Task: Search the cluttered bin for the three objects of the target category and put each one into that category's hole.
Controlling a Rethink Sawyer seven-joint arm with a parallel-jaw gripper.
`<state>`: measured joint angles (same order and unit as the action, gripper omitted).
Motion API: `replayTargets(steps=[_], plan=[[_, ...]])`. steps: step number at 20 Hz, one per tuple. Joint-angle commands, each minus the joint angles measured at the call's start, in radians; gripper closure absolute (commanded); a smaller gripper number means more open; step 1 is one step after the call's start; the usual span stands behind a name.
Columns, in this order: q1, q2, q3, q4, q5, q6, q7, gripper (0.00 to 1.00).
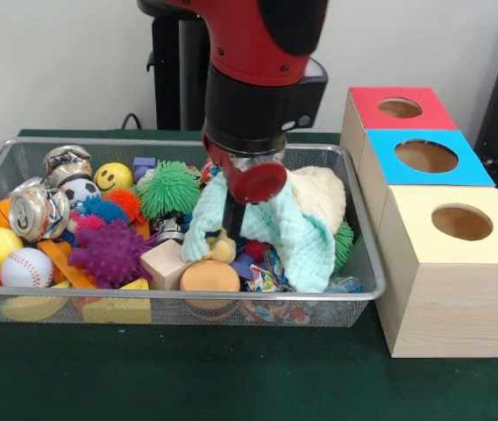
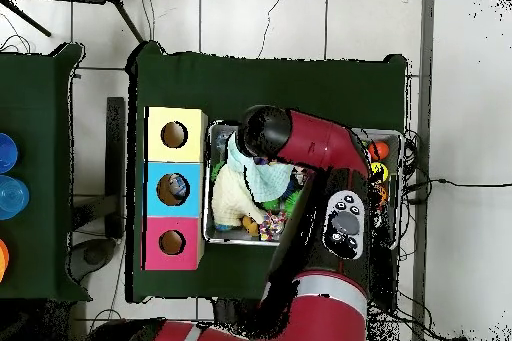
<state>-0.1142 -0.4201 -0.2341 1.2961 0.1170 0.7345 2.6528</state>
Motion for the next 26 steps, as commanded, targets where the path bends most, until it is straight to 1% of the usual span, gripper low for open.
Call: replayTargets(steps=[1, 7, 16, 20, 26], plan=[[-0.027, -0.022, 0.157, 0.120, -0.097, 0.037, -0.230, 1.00], [-0.024, -0.022, 0.171, 0.109, -0.147, 0.006, -0.222, 1.00], [-0.041, -0.025, 0.209, 0.112, -0.172, -0.009, -0.183, 1.00], [-0.037, -0.028, 0.211, 0.113, -0.188, -0.037, -0.160, 1.00], [-0.048, -0.032, 0.236, 0.125, -0.210, -0.054, -0.161, 1.00]])
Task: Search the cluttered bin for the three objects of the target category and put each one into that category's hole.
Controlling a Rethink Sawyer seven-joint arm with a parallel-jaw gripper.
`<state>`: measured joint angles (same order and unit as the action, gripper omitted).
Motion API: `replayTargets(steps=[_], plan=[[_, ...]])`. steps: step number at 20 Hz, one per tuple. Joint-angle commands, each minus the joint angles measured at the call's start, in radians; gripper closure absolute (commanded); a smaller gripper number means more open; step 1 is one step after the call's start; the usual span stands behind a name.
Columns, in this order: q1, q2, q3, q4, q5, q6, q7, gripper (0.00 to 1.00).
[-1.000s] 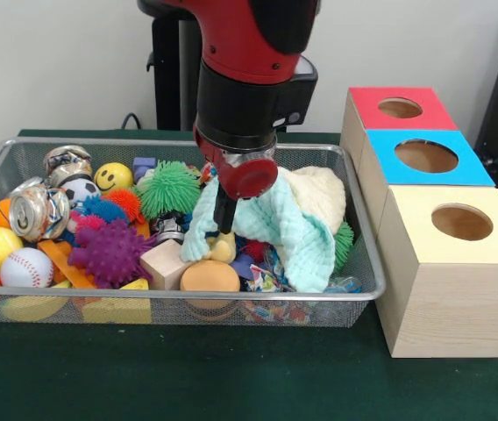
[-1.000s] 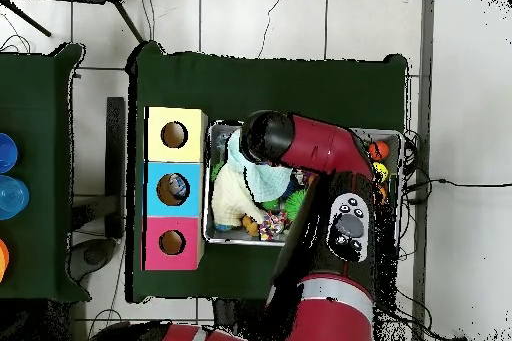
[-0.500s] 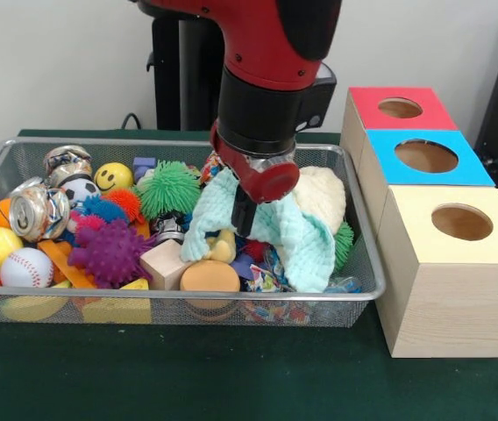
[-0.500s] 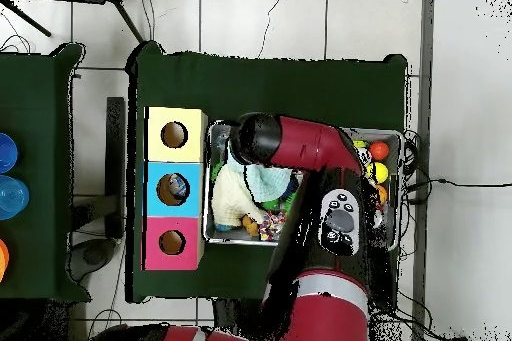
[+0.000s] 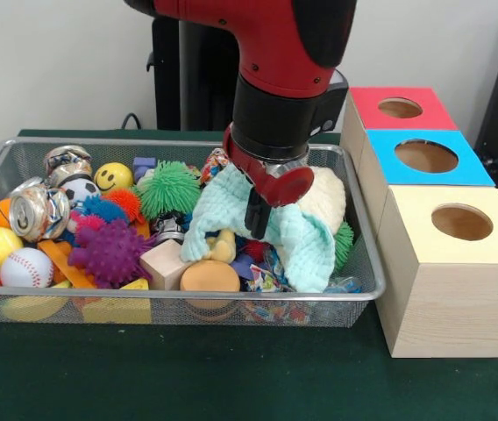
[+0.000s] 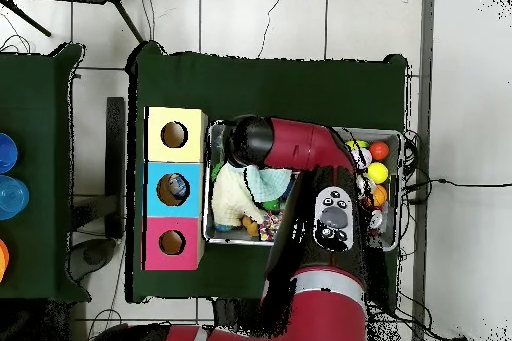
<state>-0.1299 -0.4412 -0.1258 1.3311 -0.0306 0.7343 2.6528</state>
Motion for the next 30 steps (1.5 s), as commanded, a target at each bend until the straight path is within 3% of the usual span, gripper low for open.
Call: replayTargets(steps=[1, 19, 23, 30], plan=[[-0.035, -0.012, 0.132, 0.090, -0.066, -0.054, -0.163, 1.00], [-0.045, -0.020, 0.159, 0.105, -0.085, -0.084, -0.167, 1.00], [-0.062, -0.025, 0.196, 0.121, -0.116, -0.115, -0.230, 1.00], [-0.066, -0.014, 0.216, 0.140, -0.171, -0.141, -0.206, 1.00]])
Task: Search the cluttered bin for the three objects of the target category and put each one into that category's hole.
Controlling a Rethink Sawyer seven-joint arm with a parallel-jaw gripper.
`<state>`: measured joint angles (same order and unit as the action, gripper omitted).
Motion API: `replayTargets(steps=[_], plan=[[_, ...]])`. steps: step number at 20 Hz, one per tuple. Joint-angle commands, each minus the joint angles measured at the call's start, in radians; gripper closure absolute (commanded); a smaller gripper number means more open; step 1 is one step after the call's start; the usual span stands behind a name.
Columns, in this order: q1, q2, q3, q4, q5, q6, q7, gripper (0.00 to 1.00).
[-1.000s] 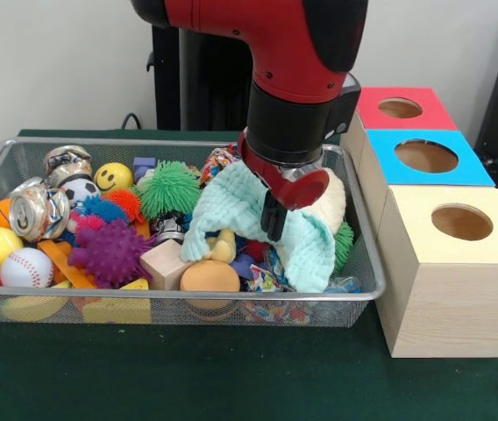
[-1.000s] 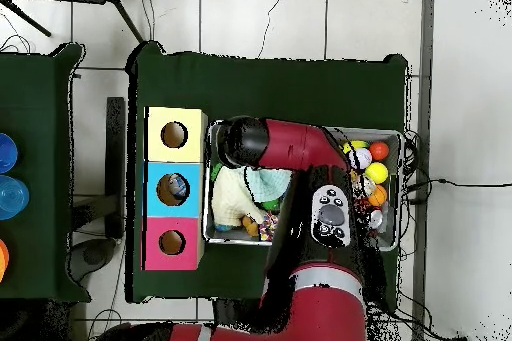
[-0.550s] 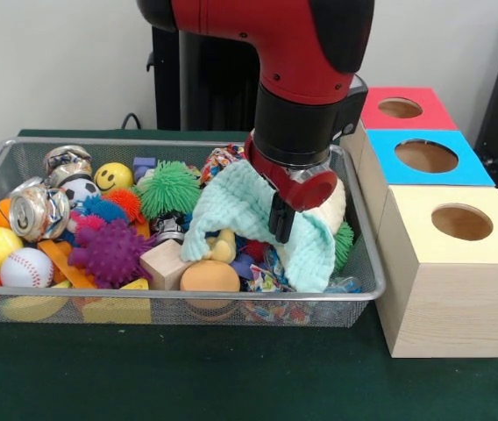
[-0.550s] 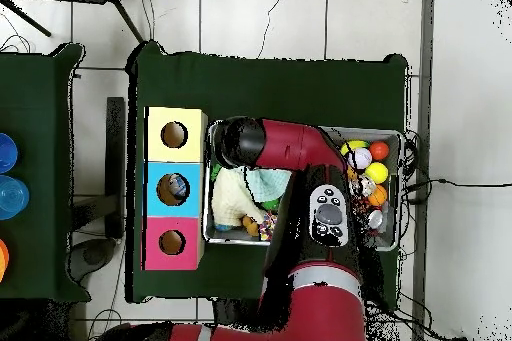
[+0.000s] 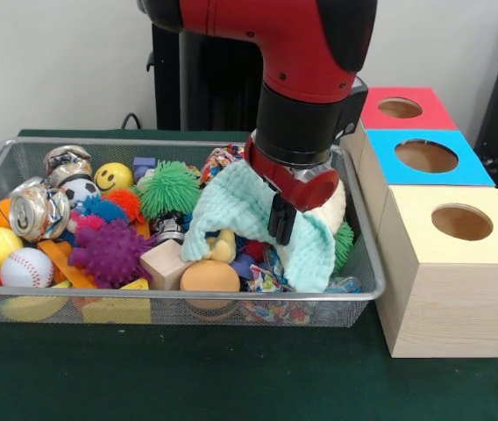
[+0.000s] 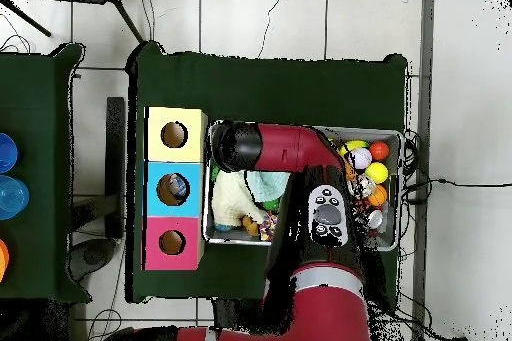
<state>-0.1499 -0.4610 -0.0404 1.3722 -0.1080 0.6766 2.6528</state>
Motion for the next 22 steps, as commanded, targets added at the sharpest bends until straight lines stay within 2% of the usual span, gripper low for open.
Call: replayTargets(steps=[1, 16, 17, 22], plan=[[-0.049, 0.006, 0.133, 0.102, -0.095, -0.093, -0.192, 1.00], [-0.086, -0.014, 0.181, 0.124, -0.157, -0.091, -0.186, 1.00], [-0.088, -0.014, 0.186, 0.124, -0.161, -0.084, -0.184, 0.00], [-0.087, -0.029, 0.179, 0.142, -0.178, -0.106, -0.180, 0.00]])
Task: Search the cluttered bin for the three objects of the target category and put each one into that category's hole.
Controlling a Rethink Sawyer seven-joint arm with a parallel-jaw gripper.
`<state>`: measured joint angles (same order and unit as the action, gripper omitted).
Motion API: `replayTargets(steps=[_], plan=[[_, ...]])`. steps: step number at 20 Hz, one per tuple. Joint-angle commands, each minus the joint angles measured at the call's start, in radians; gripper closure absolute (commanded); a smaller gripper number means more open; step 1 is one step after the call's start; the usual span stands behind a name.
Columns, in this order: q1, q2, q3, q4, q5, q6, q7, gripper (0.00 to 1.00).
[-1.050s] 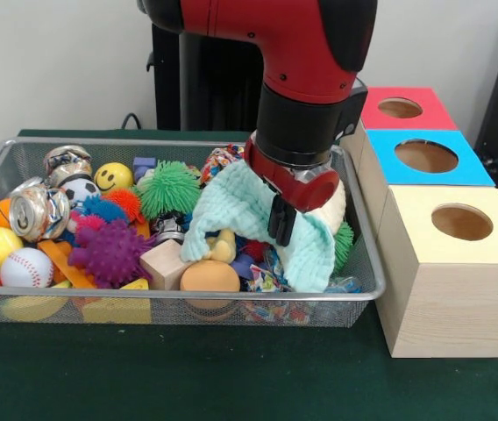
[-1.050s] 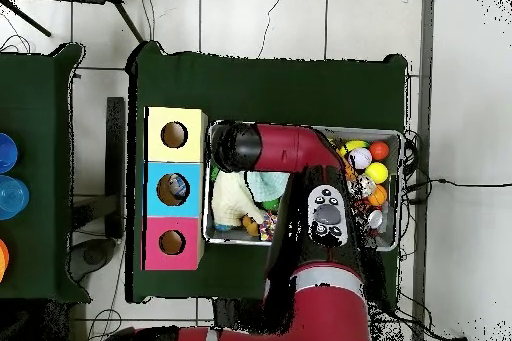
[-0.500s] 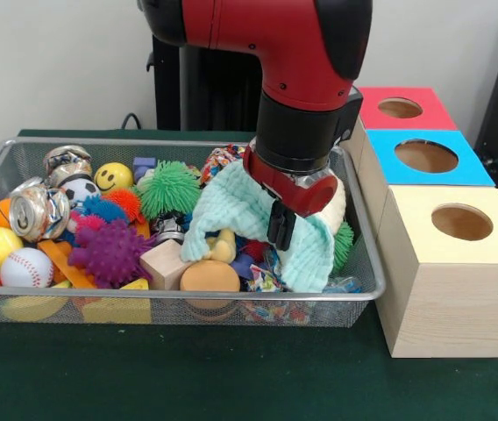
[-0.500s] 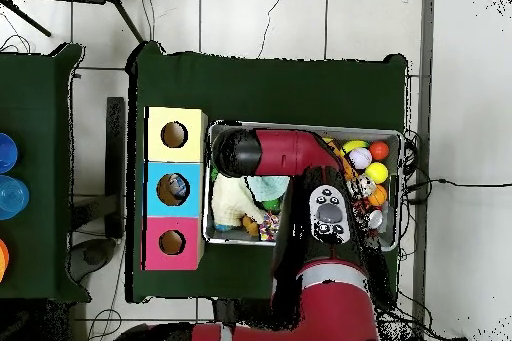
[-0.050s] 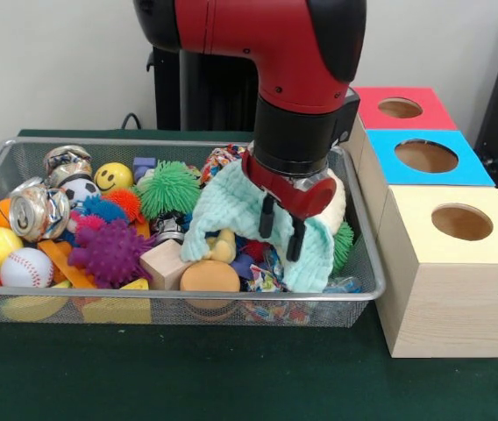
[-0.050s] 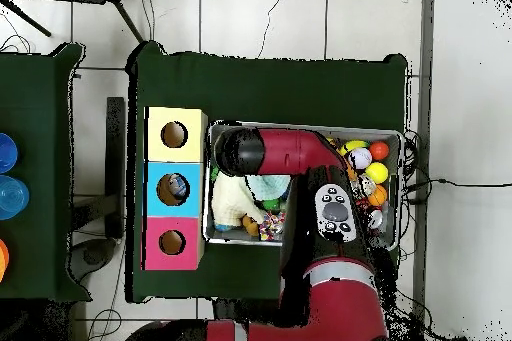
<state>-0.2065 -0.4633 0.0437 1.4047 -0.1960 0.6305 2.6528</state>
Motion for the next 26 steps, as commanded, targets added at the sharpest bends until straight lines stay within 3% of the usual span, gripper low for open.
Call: replayTargets(steps=[1, 9, 20, 26], plan=[[-0.029, -0.030, 0.094, 0.113, -0.088, -0.061, -0.175, 0.00], [-0.018, -0.023, 0.091, 0.099, -0.080, -0.067, -0.141, 0.00], [0.040, 0.036, 0.075, 0.003, -0.033, -0.057, -0.040, 0.00], [0.056, 0.047, 0.087, -0.008, -0.011, -0.068, -0.022, 0.00]])
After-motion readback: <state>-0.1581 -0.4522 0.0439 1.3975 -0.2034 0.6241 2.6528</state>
